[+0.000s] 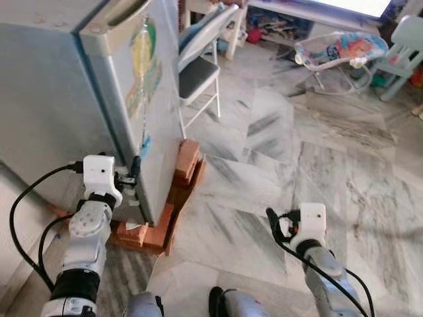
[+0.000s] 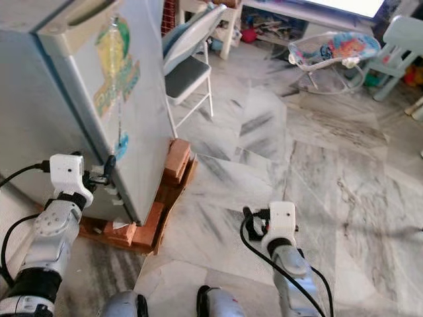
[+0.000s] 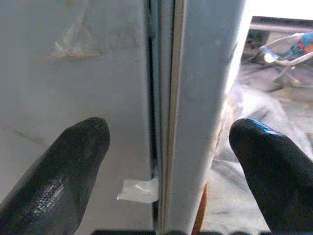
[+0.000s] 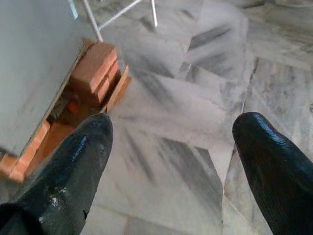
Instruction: Restocking fridge
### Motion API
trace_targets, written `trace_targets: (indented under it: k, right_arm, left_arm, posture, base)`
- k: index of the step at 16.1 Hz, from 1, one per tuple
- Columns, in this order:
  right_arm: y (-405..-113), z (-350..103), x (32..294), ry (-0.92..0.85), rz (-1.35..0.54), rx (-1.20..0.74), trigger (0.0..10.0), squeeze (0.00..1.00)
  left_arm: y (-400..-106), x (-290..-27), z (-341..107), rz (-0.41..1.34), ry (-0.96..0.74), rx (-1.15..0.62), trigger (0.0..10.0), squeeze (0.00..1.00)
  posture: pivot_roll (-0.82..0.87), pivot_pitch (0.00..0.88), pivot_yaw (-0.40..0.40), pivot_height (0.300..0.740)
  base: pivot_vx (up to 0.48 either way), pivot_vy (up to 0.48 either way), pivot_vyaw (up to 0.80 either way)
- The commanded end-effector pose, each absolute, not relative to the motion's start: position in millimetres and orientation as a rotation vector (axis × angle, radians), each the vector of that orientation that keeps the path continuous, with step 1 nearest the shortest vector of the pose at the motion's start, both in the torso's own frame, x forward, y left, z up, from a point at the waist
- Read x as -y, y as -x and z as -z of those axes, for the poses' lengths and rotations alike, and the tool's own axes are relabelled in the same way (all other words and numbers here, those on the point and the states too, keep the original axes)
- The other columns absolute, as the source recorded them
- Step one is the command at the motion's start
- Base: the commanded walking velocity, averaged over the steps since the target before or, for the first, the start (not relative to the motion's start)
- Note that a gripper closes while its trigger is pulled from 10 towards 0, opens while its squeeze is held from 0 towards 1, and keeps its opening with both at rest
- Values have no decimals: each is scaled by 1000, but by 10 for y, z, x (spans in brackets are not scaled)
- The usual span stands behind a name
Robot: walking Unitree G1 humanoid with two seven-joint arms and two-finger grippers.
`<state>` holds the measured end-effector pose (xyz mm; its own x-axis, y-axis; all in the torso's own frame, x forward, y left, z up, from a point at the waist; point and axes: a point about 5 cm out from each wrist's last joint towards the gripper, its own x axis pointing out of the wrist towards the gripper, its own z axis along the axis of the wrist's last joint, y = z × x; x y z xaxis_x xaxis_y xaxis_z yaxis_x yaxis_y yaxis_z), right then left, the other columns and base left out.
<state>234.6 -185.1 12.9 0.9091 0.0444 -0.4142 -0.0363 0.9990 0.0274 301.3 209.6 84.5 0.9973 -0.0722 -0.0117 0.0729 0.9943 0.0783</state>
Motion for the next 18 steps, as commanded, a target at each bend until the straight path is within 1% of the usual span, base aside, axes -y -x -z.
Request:
trace_targets:
  k: [1,4,8,9,10,14,17,18]
  right_arm:
    - [-2300,-108,1892,3,-53,-459,10000,0]
    - [-2288,-97,1899,4,-62,-477,10000,0]
    - [-2286,-82,1842,3,-112,-513,10000,0]
    - [-2277,-80,1824,-3,-125,-520,10000,0]
    - [-2264,-81,1826,-4,-126,-522,10000,0]
    - [-2233,-69,1862,4,-123,-532,10000,0]
    - [-2231,-64,1848,4,-137,-543,10000,0]
    - [-2185,-19,1843,52,-184,-593,10000,0]
  left_arm:
    - [-3029,-2000,-880,152,-59,-11,10000,0]
    - [-2936,-1853,-780,278,-86,-51,10000,0]
    - [-3033,-1838,-842,218,-96,-24,10000,0]
    - [-3095,-1892,-878,171,-126,-15,10000,0]
    - [-3134,-1940,-885,149,-122,-29,10000,0]
    - [-3186,-2008,-902,140,-139,-38,10000,0]
    - [-3279,-1978,-975,148,-133,-15,10000,0]
    - [-3354,-1894,-1076,170,-124,21,10000,0]
  posture:
    - [73,121,-97,740]
    - [73,121,-97,740]
    - [75,122,-97,740]
    - [70,119,-98,740]
    - [67,118,-96,740]
    - [61,117,-91,740]
    - [63,116,-93,740]
    - [64,110,-95,740]
  base:
    - [0,0,0]
    - [0,0,0]
    - [0,0,0]
    - [0,0,0]
    - [0,0,0]
    - [0,0,0]
    - [0,0,0]
    - [0,0,0]
